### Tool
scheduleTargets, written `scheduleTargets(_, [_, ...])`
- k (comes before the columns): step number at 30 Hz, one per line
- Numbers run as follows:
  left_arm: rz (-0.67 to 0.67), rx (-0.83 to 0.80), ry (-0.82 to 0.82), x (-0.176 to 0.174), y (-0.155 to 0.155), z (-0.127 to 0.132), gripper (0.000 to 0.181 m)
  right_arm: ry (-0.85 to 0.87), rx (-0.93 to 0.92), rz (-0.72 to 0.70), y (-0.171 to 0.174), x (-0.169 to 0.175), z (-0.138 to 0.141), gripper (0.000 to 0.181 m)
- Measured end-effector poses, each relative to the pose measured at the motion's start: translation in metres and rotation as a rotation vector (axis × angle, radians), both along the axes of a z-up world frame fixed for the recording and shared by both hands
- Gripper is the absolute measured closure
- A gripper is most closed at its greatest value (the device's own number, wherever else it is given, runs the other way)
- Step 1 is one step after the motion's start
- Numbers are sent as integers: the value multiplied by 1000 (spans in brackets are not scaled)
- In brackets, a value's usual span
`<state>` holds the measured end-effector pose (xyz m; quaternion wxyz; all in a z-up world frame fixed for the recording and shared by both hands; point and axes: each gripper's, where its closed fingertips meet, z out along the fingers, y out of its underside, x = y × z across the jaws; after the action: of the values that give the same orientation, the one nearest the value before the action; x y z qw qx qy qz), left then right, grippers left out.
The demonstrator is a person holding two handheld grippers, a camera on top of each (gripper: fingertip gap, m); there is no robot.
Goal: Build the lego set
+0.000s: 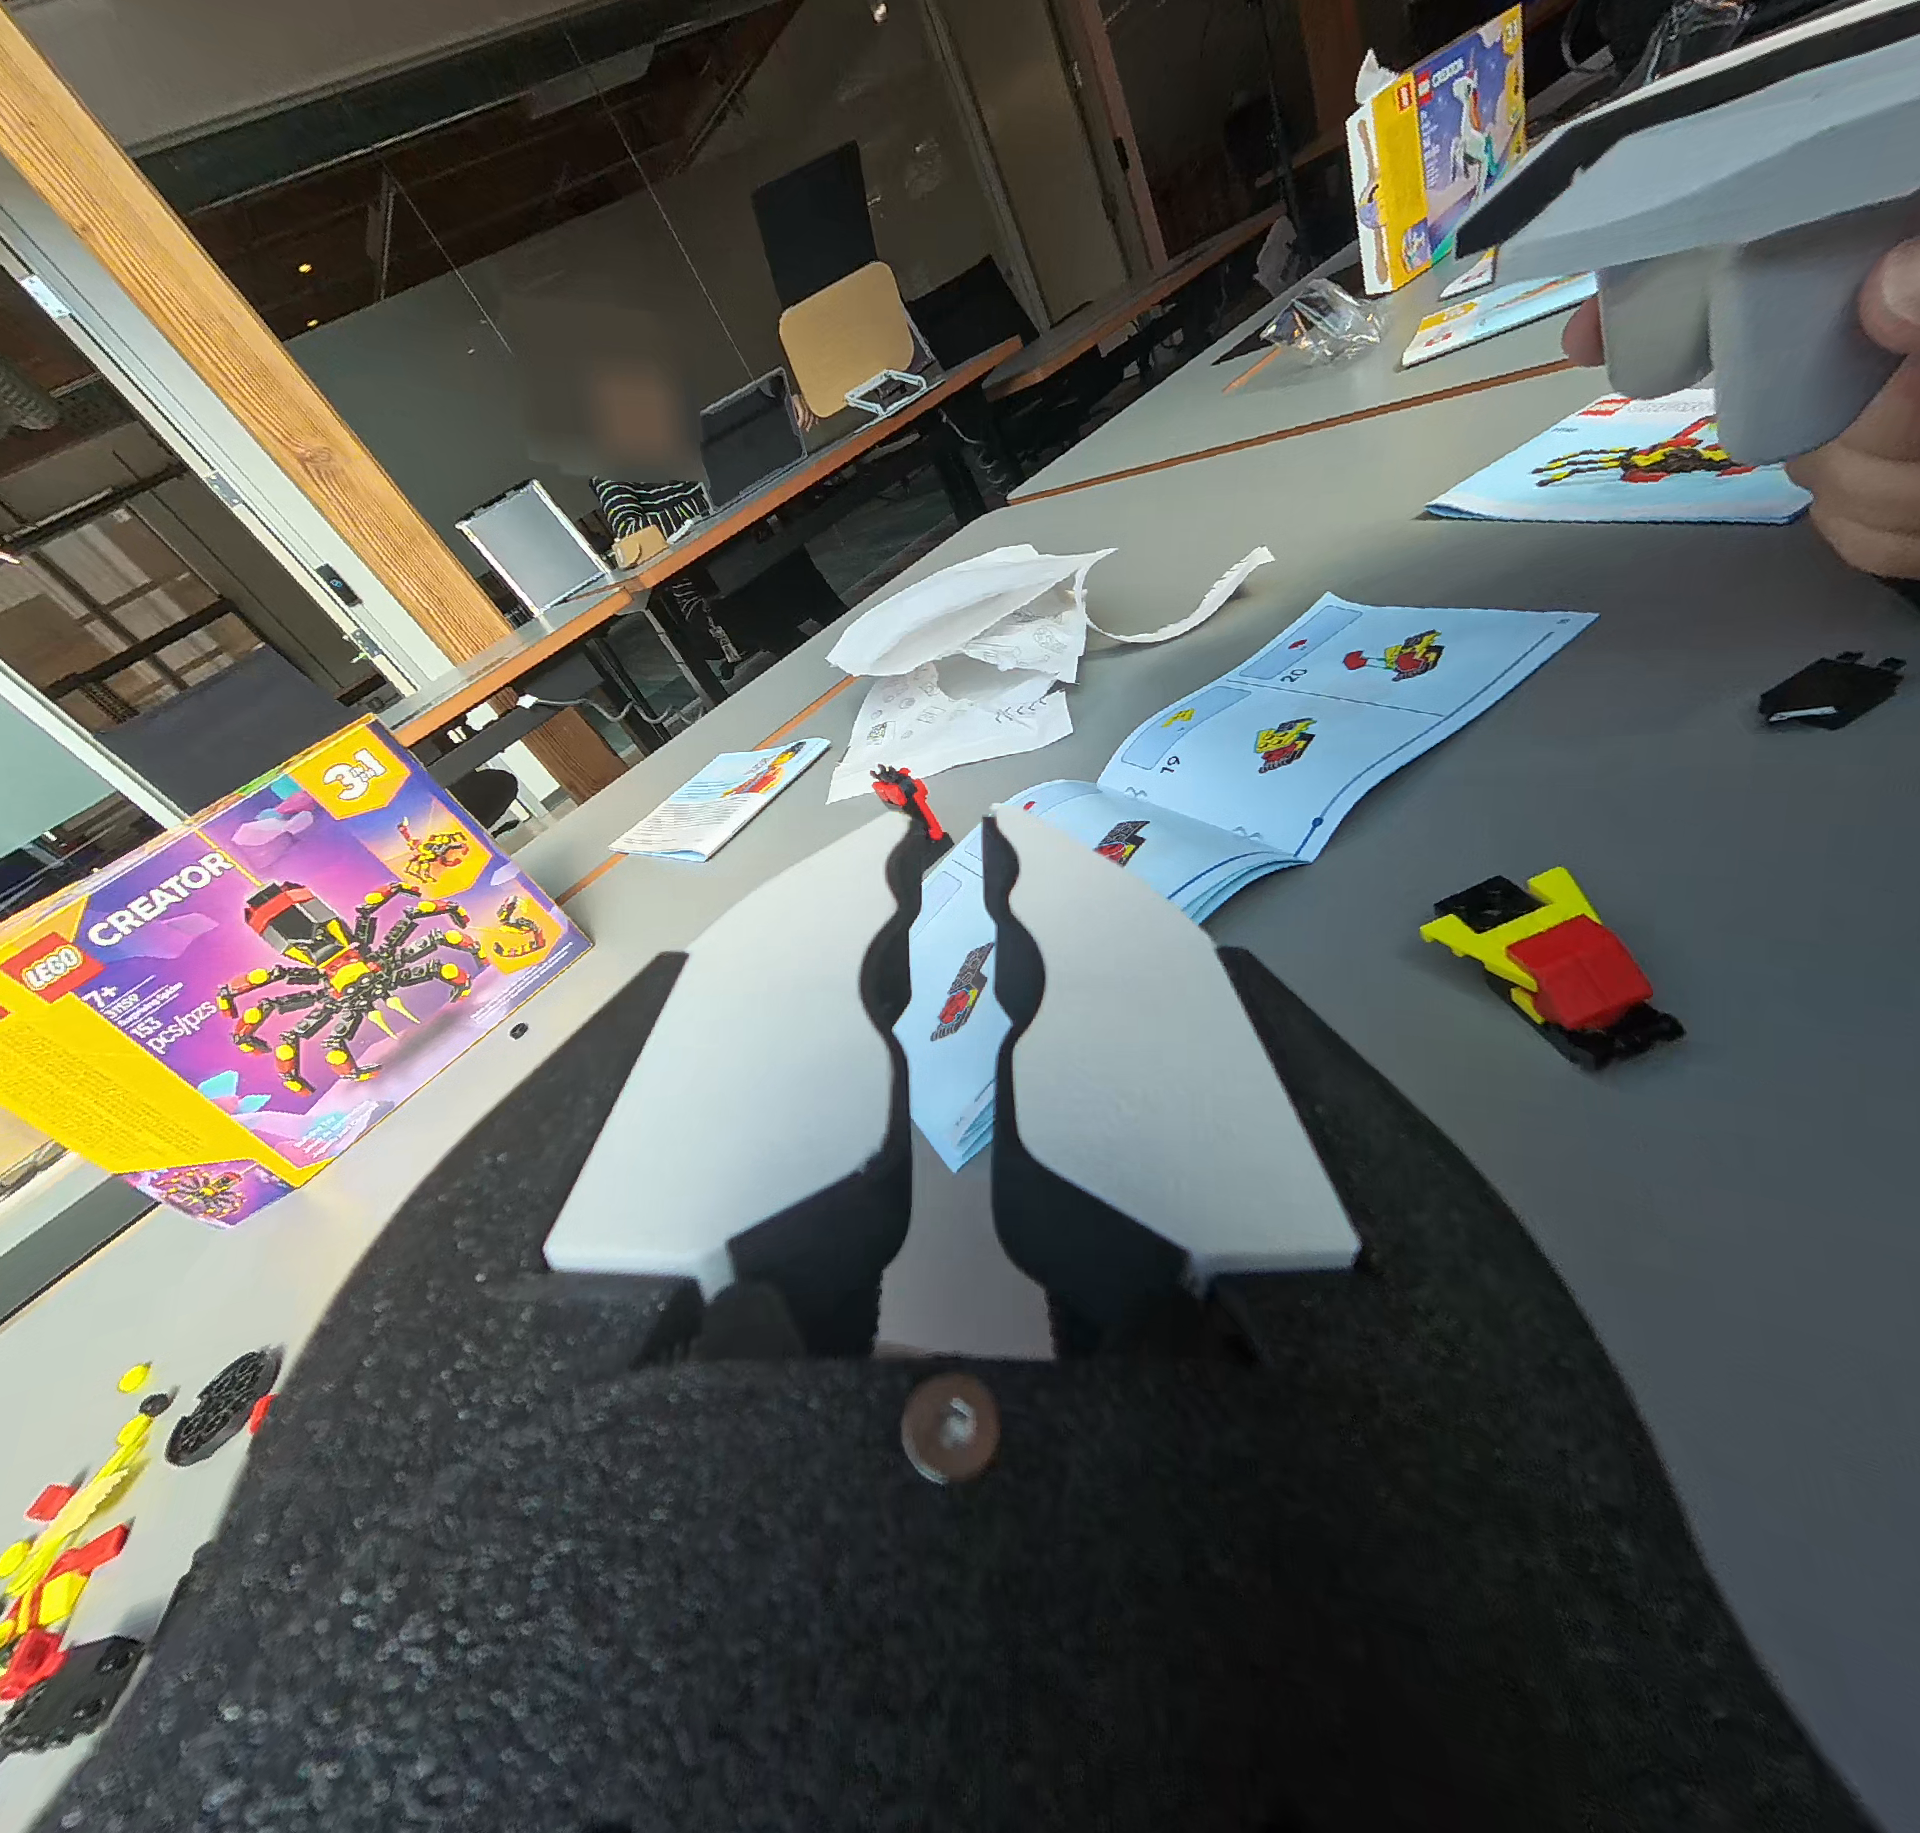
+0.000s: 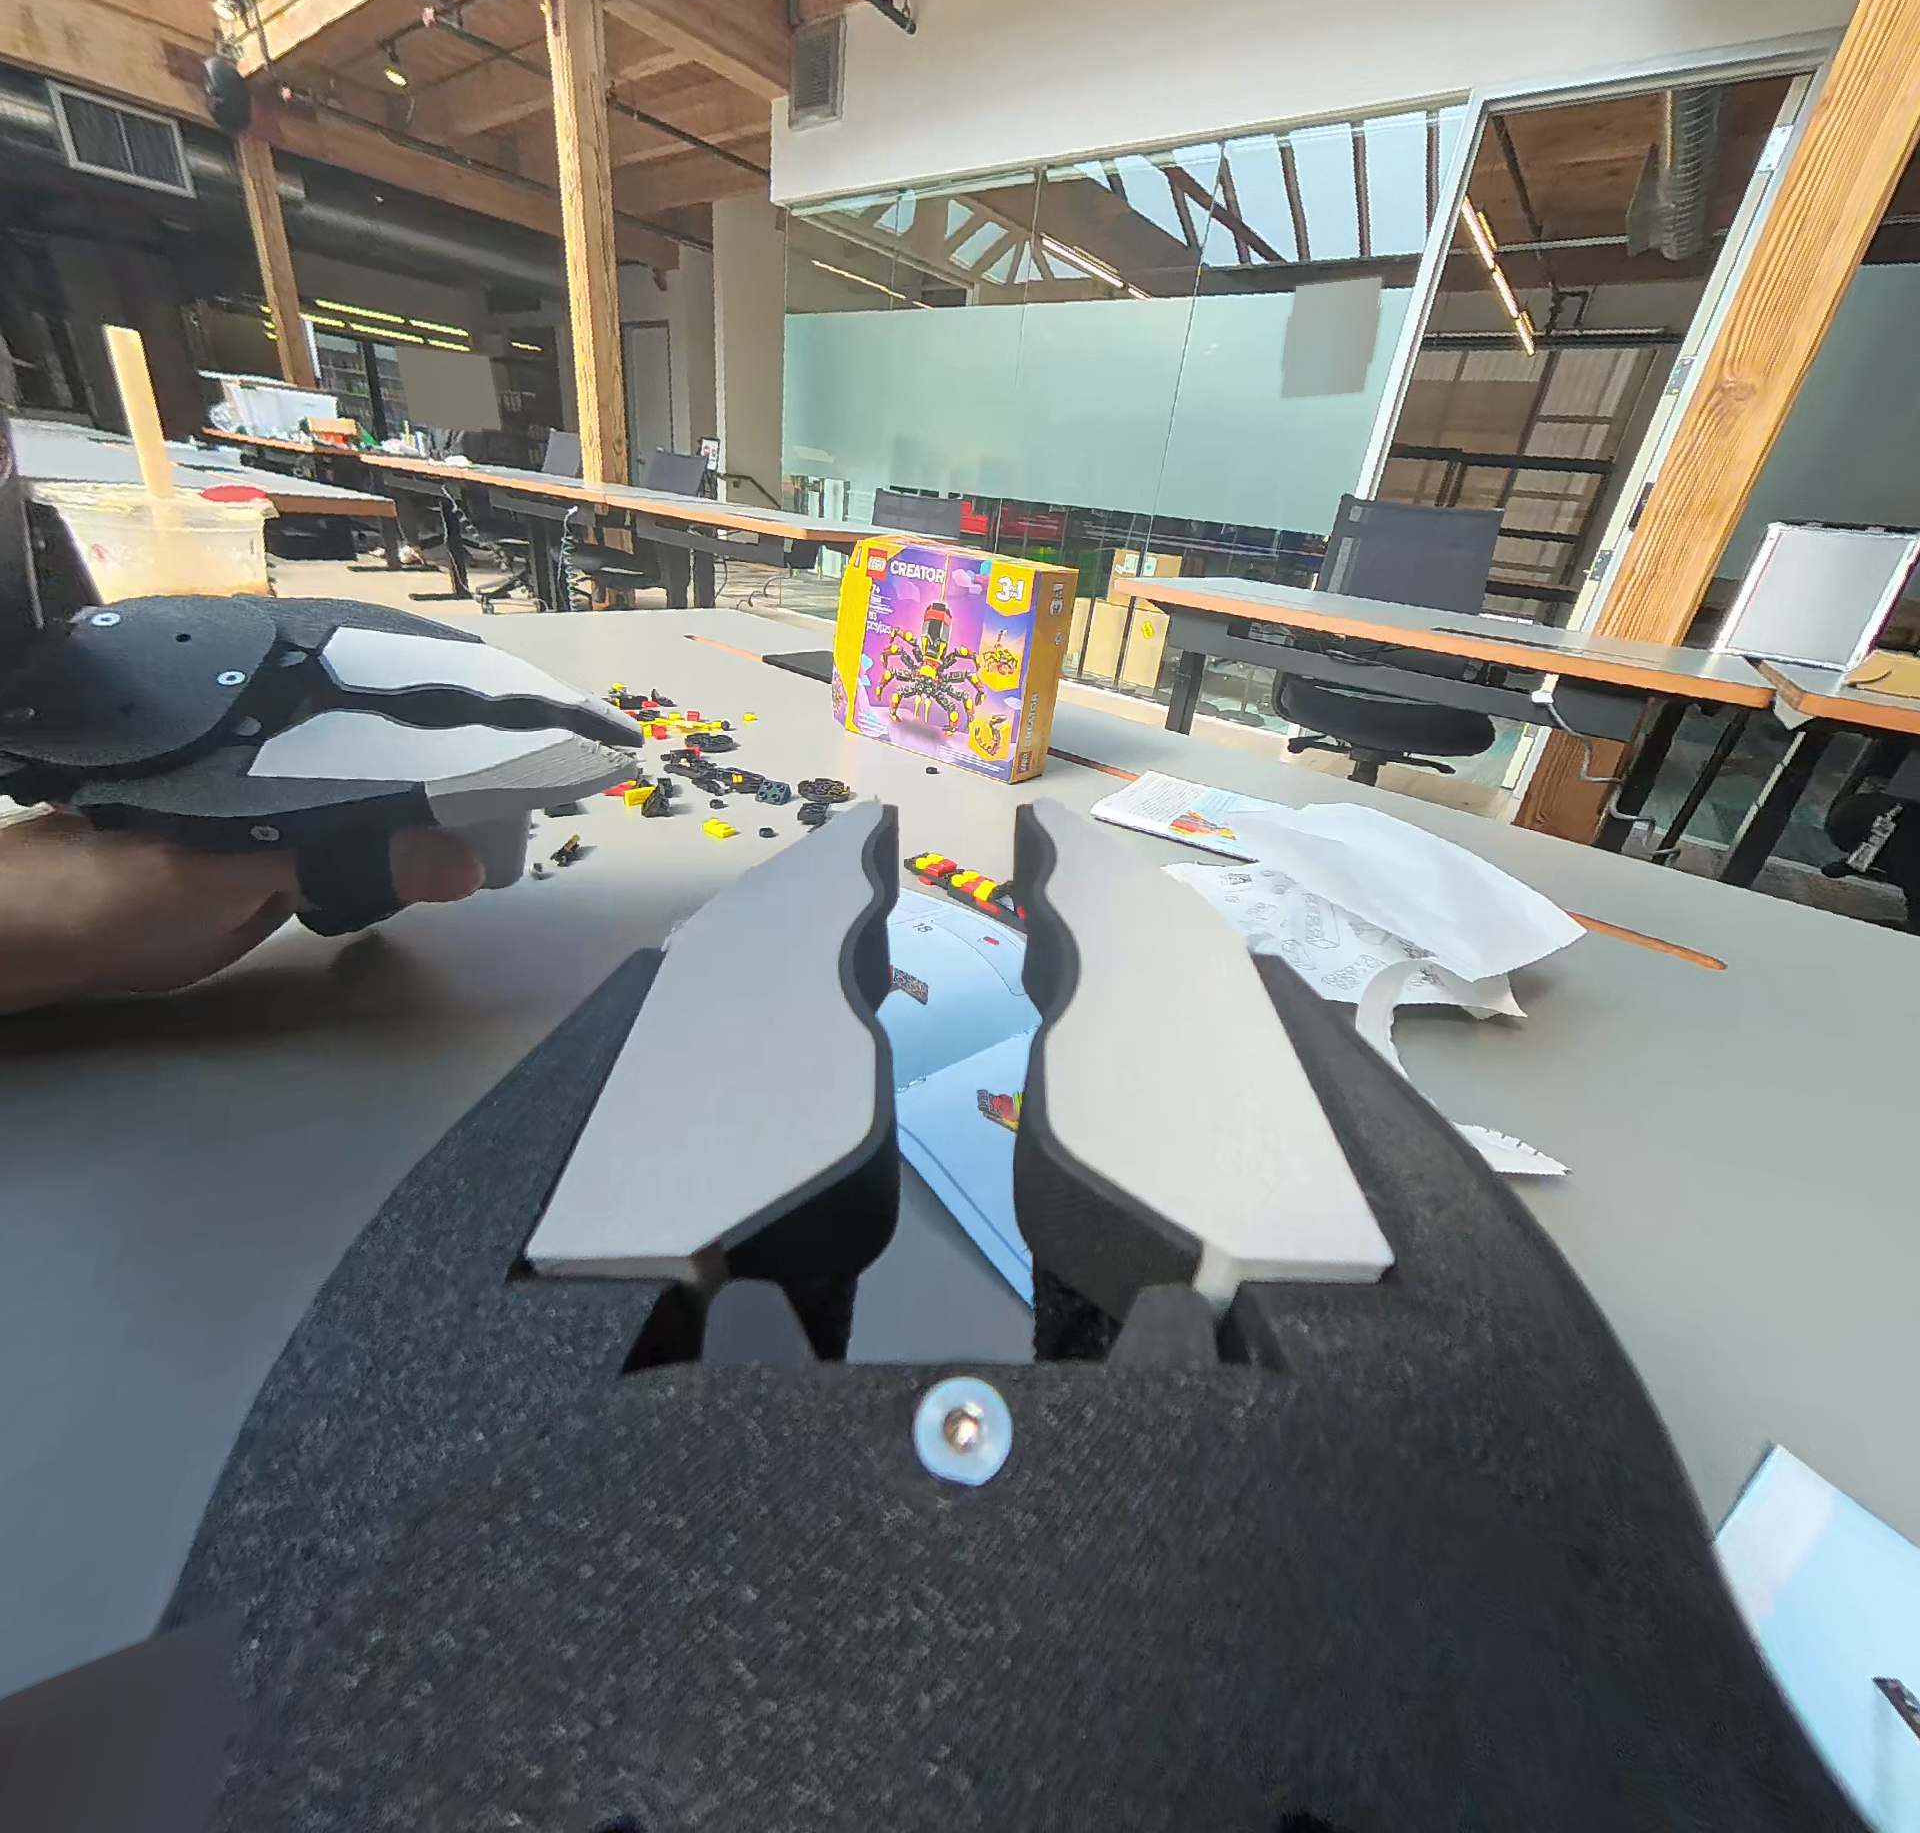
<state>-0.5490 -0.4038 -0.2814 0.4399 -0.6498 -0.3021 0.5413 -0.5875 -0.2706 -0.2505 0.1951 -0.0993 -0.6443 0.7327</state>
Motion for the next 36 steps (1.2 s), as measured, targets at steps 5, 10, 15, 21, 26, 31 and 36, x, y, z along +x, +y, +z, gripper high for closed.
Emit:
scheduleTargets(5, [58, -14, 24, -2, -9, 1, 170, -30, -10, -25, 4, -6, 0, 161])
scheduleTargets(10, [125, -28, 59, -5, -19, 3, 166, -64, -38, -22, 5, -8, 2, 161])
scheduleTargets(15, [168, 10, 109, -4, -30, 11, 161, -48, -52, -94, 13, -19, 4, 178])
scheduleTargets(21, [189, 56, 183, 0, -37, 21, 161, -32, -97, -70, 15, -15, 11, 179])
scheduleTargets(26, [212, 62, 156, -1, -42, 18, 162, -54, -95, -146, 21, -24, 8, 173])
scheduleTargets(31, [218, 68, 142, -2, -44, 16, 161, -94, -34, -168, 18, -29, -1, 159])
scheduleTargets(36, [219, 73, 138, -2, -45, 16, 160, -52, 29, -97, 8, -16, -5, 162])
